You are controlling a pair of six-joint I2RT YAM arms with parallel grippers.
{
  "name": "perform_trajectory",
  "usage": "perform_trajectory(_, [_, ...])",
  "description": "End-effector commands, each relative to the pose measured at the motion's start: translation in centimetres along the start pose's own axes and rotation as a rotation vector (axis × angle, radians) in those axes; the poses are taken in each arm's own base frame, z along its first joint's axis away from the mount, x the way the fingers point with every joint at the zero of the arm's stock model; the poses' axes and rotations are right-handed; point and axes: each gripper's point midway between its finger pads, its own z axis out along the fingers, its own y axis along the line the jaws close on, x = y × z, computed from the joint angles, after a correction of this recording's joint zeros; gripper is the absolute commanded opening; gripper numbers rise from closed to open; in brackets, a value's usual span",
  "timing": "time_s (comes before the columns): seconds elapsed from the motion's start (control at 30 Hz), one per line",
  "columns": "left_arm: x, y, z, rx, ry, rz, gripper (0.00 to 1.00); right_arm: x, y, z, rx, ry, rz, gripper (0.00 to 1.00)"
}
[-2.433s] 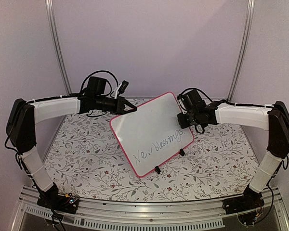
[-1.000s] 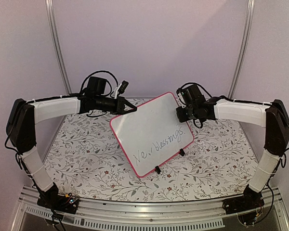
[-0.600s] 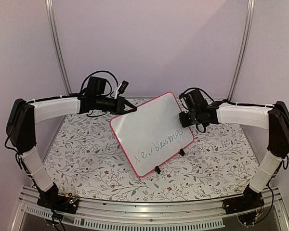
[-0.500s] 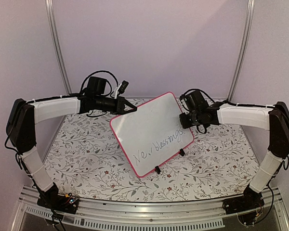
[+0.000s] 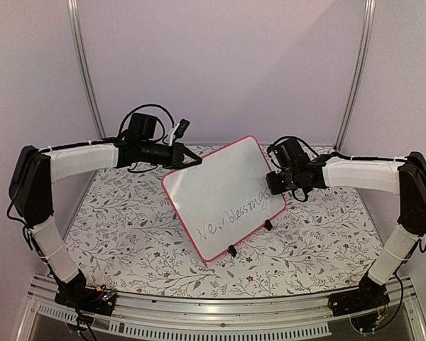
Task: Erase the whiteboard
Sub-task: Erase the whiteboard at the center of the board.
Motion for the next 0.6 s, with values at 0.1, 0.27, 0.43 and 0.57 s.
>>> perform_trajectory(0.1, [0.4,-0.2,0.6,-0.009,0.010,0.054,0.00,2.0,0.2,-0.7,-0.016,0.057,-0.015,0.00])
perform_trajectory(0.27, [0.6,-0.1,0.7,-0.010,0.013,0.052,0.00,-0.5,0.4,-2.7,-0.027,-0.007,-0.005,0.00])
perform_trajectory(0.43, [0.6,-0.1,0.7,-0.011,0.013,0.052,0.00,-3.2,2.3,-4.4,-0.057,-0.068,-0.024,0.00])
perform_trajectory(0.57, [0.6,-0.2,0.7,-0.010,0.013,0.054,0.00,-3.6,3.8,-4.2,-0.061,-0.069,-0.053,0.00])
